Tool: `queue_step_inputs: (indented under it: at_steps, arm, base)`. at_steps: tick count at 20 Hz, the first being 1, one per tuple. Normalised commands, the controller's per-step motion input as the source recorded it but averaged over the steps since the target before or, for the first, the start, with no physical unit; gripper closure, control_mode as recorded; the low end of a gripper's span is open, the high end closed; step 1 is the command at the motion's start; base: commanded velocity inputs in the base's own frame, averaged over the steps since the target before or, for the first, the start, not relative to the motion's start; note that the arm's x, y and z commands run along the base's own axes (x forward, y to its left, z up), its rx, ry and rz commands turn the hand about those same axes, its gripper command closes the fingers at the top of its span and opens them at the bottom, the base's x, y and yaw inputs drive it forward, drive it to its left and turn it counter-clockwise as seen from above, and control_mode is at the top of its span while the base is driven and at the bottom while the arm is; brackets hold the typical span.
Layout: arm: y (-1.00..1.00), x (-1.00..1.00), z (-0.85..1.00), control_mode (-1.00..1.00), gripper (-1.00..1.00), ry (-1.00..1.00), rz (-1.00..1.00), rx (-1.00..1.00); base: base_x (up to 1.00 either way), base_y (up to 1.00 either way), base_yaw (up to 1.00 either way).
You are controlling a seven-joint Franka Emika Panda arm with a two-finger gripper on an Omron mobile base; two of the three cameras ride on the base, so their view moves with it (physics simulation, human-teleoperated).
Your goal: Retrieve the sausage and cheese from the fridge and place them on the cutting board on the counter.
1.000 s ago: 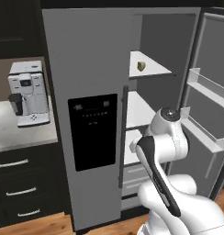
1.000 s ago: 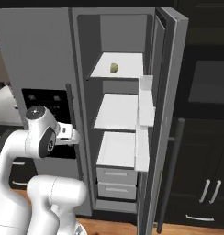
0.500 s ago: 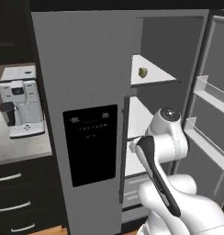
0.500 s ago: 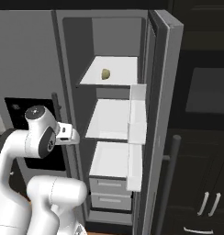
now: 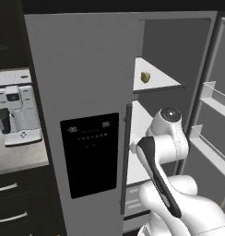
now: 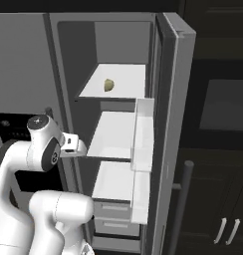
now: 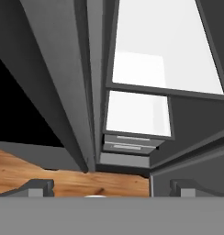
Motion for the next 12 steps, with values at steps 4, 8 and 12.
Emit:
queue_step_inputs:
  at_steps: [4,8,12]
  arm:
    - [0.00,0.00,0.00,1.00,-1.00,0.00,0.00,0.00]
    - [0.00,0.00,0.00,1.00,-1.00,0.00,0.00,0.00]
    - [0.00,0.00,0.00,1.00,-1.00,0.00,0.00,0.00]
  base:
    - [0.22,-0.28,0.00]
    - [0.02,-0.04,0.00]
    - [0.00,0.00,0.00]
